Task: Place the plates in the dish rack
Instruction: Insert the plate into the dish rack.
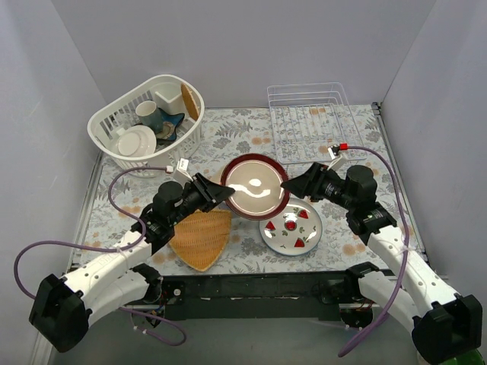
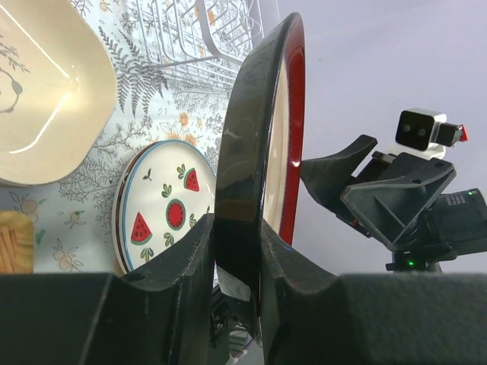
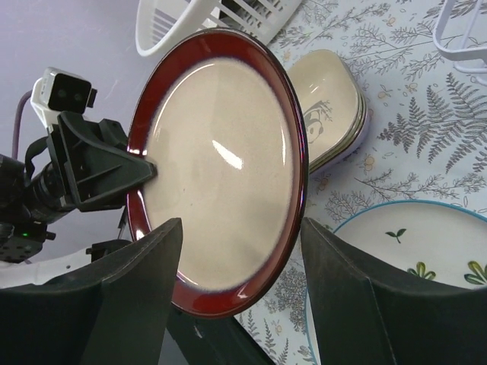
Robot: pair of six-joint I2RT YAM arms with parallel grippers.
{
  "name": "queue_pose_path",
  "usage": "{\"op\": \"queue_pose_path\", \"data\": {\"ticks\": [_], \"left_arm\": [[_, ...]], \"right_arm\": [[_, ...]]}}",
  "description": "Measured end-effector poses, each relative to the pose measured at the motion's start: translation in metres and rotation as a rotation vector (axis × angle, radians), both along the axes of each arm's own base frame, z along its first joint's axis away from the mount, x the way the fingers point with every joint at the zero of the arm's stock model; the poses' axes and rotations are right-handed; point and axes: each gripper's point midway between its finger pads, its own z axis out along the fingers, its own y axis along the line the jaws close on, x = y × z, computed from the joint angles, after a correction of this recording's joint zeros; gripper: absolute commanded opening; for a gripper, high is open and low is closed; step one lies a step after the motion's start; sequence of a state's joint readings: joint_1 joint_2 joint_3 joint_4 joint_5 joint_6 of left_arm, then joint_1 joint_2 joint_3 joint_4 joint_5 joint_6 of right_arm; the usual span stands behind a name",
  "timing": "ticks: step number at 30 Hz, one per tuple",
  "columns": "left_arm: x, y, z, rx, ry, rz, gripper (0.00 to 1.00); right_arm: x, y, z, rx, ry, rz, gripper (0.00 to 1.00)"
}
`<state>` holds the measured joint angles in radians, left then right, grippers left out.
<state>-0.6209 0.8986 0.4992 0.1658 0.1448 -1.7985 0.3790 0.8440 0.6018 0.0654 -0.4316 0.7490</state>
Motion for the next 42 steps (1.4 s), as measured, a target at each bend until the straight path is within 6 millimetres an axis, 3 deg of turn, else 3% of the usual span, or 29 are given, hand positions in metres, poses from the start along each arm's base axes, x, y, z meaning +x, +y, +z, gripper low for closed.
{"op": "queue_pose_path", "data": {"ticks": [9, 16, 20, 27, 29, 32, 35, 38, 39, 41, 42], "left_arm": [[0.018, 0.003, 0.005, -0.046, -0.021, -0.024, 0.0], [0.016, -0.009, 0.013, -0.104, -0.033, -0.094, 0.0], [0.012, -0.013, 0.021, -0.134, -0.054, -0.126, 0.0], [0.011, -0.011, 0.015, -0.136, -0.044, -0.123, 0.0], [0.012, -0.01, 0.016, -0.136, -0.057, -0.12, 0.0], [0.013, -0.009, 0.015, -0.135, -0.067, -0.117, 0.0], [0.013, -0.009, 0.016, -0.138, -0.071, -0.119, 0.01], [0.012, -0.009, 0.014, -0.143, -0.071, -0.12, 0.25], [0.011, -0.009, 0.012, -0.143, -0.067, -0.119, 0.43], [0.01, -0.009, 0.014, -0.161, -0.064, -0.12, 0.53], [0.009, -0.009, 0.015, -0.171, -0.064, -0.124, 0.63]], "right_arm": [[-0.003, 0.01, -0.015, 0.026, 0.054, 0.059, 0.71], [-0.001, 0.015, -0.018, 0.049, 0.06, 0.083, 0.7], [-0.001, 0.019, -0.018, 0.077, 0.066, 0.099, 0.55], [-0.004, 0.023, -0.01, 0.133, 0.073, 0.12, 0.19], [-0.004, 0.024, -0.009, 0.153, 0.097, 0.114, 0.16], [-0.005, 0.025, -0.008, 0.168, 0.106, 0.117, 0.01], [-0.005, 0.025, -0.007, 0.171, 0.106, 0.117, 0.01], [-0.005, 0.025, -0.007, 0.17, 0.107, 0.118, 0.01], [-0.005, 0.025, -0.008, 0.169, 0.112, 0.116, 0.01], [-0.006, 0.024, -0.009, 0.165, 0.112, 0.117, 0.01], [-0.006, 0.024, -0.01, 0.158, 0.105, 0.12, 0.01]]}}
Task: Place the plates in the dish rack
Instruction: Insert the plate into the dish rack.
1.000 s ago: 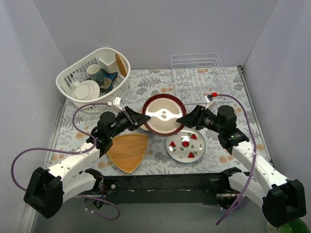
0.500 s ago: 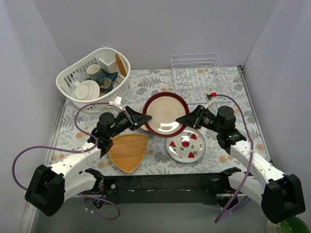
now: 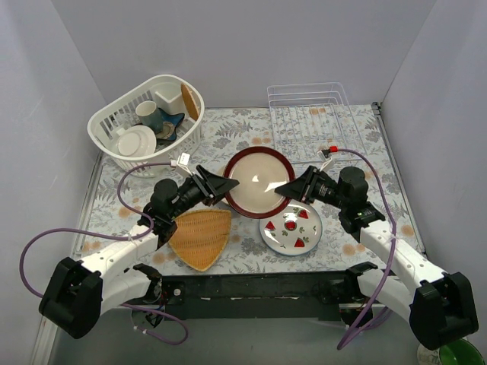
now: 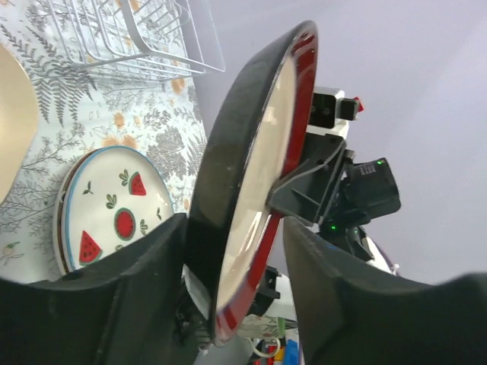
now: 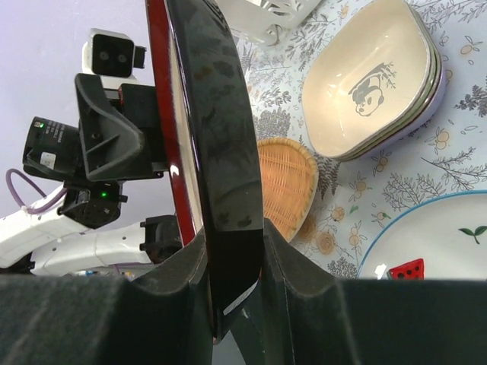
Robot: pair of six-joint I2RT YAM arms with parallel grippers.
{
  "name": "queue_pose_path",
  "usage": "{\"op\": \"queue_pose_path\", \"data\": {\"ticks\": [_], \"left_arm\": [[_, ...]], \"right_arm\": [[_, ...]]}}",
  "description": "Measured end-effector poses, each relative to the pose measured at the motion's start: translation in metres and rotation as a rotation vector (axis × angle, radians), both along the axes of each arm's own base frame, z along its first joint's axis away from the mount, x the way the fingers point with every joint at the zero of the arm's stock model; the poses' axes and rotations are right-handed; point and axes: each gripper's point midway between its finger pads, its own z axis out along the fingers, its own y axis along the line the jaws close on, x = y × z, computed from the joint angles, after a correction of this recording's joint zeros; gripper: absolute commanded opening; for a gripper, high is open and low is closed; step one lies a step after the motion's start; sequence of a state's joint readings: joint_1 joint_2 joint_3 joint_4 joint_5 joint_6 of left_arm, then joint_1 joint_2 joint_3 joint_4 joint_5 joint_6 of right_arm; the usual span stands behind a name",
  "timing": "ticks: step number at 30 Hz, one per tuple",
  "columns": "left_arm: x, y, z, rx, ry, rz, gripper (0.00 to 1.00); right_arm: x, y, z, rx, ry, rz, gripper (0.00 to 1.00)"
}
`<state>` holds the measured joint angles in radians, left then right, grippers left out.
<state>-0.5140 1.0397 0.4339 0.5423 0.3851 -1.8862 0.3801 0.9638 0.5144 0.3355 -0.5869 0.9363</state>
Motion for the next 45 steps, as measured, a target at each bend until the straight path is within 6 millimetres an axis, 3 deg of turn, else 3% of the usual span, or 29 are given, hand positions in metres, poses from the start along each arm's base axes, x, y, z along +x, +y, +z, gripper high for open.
{"op": "queue_pose_path", "data": {"ticks": [4, 8, 12, 19, 23, 28, 31, 36, 42, 45], "left_arm": [[-0.003, -0.002, 0.007, -0.027, -0.002, -0.018, 0.98], [-0.005, -0.003, 0.007, -0.028, 0.005, -0.025, 0.98], [-0.005, 0.0, 0.015, -0.01, -0.012, -0.013, 0.98], [-0.014, 0.009, 0.056, -0.025, -0.112, 0.001, 0.98], [-0.02, 0.012, 0.061, -0.026, -0.126, 0.004, 0.98], [-0.021, 0.013, 0.058, -0.016, -0.108, 0.006, 0.98], [-0.022, 0.014, 0.056, -0.009, -0.101, 0.008, 0.98], [-0.022, 0.015, 0.05, 0.009, -0.086, 0.011, 0.98], [-0.023, 0.015, 0.046, 0.025, -0.077, 0.011, 0.98], [-0.022, 0.015, 0.044, 0.03, -0.072, 0.011, 0.98]], "right_arm": [[-0.001, -0.001, -0.007, -0.027, 0.017, -0.002, 0.01], [0.0, -0.002, -0.006, -0.061, 0.03, -0.01, 0.01], [0.011, -0.005, 0.014, -0.13, -0.003, -0.044, 0.01], [0.064, -0.033, 0.071, -0.309, -0.136, -0.266, 0.01], [0.092, -0.058, 0.093, -0.419, -0.167, -0.419, 0.01], [0.122, -0.085, 0.093, -0.6, -0.142, -0.557, 0.01], [0.141, -0.091, 0.087, -0.711, -0.12, -0.596, 0.01], [0.16, -0.08, 0.082, -0.914, -0.159, -0.607, 0.01], [0.17, -0.051, 0.103, -1.048, -0.303, -0.588, 0.01], [0.173, -0.045, 0.111, -1.111, -0.368, -0.603, 0.01]]}}
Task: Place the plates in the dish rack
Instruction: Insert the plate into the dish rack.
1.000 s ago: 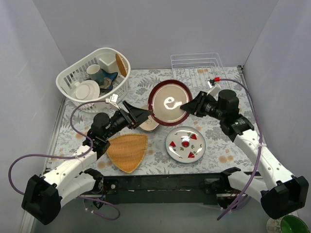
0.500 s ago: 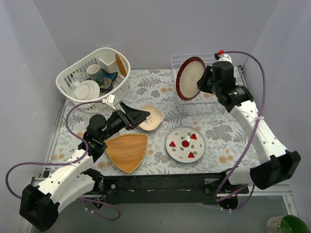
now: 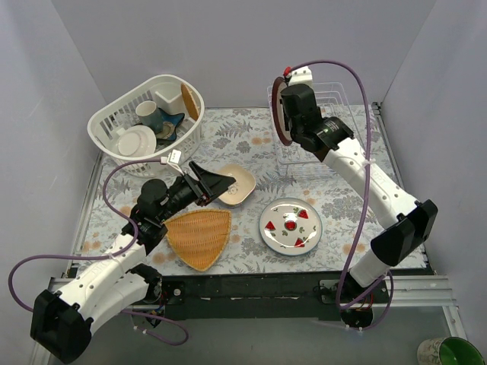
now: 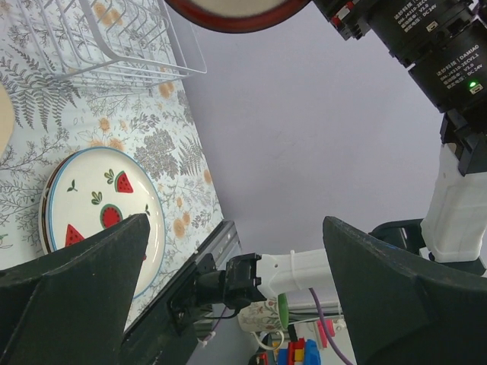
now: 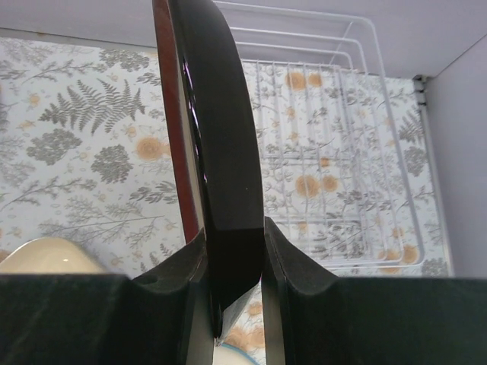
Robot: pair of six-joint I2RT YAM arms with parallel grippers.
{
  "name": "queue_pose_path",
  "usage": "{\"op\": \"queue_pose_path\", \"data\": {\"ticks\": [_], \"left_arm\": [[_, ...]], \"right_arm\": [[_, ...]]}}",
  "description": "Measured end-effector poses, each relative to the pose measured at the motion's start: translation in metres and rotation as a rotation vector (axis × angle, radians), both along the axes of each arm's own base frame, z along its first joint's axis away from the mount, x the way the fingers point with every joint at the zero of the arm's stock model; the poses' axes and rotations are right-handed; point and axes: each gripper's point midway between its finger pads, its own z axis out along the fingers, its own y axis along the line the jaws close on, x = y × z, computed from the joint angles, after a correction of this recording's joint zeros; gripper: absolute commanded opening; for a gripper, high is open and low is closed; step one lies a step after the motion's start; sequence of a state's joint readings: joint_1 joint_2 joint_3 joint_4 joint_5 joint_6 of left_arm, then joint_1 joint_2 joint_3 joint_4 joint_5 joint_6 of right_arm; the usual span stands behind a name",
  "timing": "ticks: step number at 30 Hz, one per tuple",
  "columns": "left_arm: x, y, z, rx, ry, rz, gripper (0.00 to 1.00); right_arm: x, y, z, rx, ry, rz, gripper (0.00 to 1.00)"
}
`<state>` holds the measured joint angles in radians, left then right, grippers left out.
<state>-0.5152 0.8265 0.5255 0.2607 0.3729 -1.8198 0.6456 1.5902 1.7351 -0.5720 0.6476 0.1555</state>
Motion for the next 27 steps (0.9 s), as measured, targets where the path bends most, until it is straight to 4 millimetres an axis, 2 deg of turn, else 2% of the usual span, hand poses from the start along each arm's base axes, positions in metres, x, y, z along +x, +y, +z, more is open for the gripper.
{"op": "queue_pose_path", "data": {"ticks": [8, 15, 20, 27], "left_arm": [[0.005, -0.003, -0.01, 0.022, 0.025, -0.002, 0.98], [0.007, -0.004, -0.01, 0.035, 0.03, -0.003, 0.98], [0.006, -0.004, -0.012, 0.038, 0.035, -0.009, 0.98], [0.002, -0.003, -0.011, 0.04, 0.039, -0.011, 0.98]], "right_arm": [[0.009, 0.003, 0.005, -0.235, -0.091, -0.076, 0.01], [0.014, 0.007, 0.004, -0.301, -0.131, -0.15, 0.01], [0.018, 0.011, -0.013, -0.331, -0.11, -0.199, 0.01], [0.025, 0.025, -0.05, -0.336, -0.054, -0.225, 0.01]]}}
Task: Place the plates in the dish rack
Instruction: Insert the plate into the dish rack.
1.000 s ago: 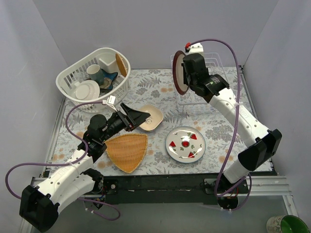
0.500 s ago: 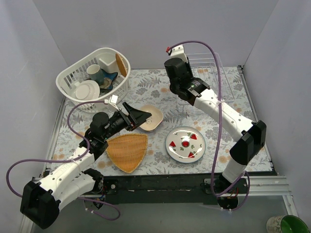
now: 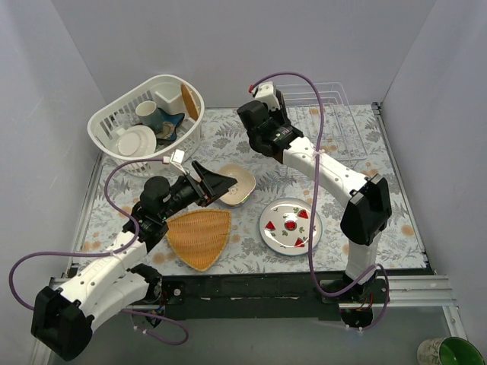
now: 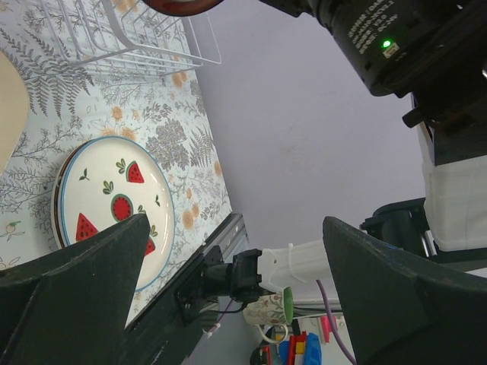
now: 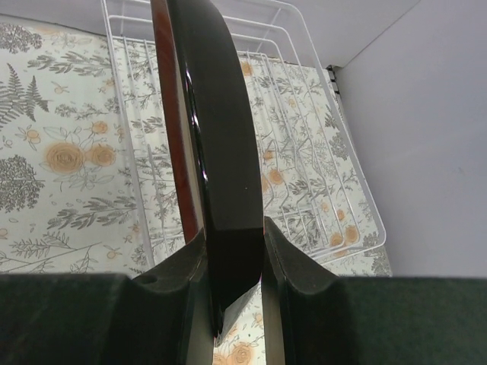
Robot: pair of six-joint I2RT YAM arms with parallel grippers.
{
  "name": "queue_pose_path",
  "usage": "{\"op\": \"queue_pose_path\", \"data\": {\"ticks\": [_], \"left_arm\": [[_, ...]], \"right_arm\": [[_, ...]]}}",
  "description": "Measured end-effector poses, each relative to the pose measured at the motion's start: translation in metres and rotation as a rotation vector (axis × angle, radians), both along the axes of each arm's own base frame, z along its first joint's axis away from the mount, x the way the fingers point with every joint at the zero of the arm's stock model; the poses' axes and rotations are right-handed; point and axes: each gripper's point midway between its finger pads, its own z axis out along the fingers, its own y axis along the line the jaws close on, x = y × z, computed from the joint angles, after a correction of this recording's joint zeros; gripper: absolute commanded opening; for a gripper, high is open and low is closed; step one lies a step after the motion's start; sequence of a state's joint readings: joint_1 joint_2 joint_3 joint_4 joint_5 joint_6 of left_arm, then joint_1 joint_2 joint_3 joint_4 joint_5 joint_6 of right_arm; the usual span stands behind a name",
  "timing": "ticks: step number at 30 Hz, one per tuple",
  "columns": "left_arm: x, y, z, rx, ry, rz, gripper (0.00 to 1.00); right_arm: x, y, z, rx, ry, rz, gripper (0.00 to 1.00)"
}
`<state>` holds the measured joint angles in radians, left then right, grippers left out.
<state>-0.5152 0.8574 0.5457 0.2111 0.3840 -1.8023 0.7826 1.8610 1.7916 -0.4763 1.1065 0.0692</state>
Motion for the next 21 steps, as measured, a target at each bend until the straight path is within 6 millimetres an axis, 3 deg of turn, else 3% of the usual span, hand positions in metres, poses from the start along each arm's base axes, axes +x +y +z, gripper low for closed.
{"op": "queue_pose_path", "data": {"ticks": [7, 21], "left_arm": [[-0.003, 0.002, 0.003, -0.004, -0.007, -0.002, 0.98], [-0.005, 0.002, 0.003, -0.003, -0.004, -0.002, 0.98]], "right_arm": [[-0.003, 0.005, -0.022, 0.002, 0.039, -0.014, 0.01], [-0.002, 0.005, -0.028, -0.001, 0.039, -0.026, 0.01]]}}
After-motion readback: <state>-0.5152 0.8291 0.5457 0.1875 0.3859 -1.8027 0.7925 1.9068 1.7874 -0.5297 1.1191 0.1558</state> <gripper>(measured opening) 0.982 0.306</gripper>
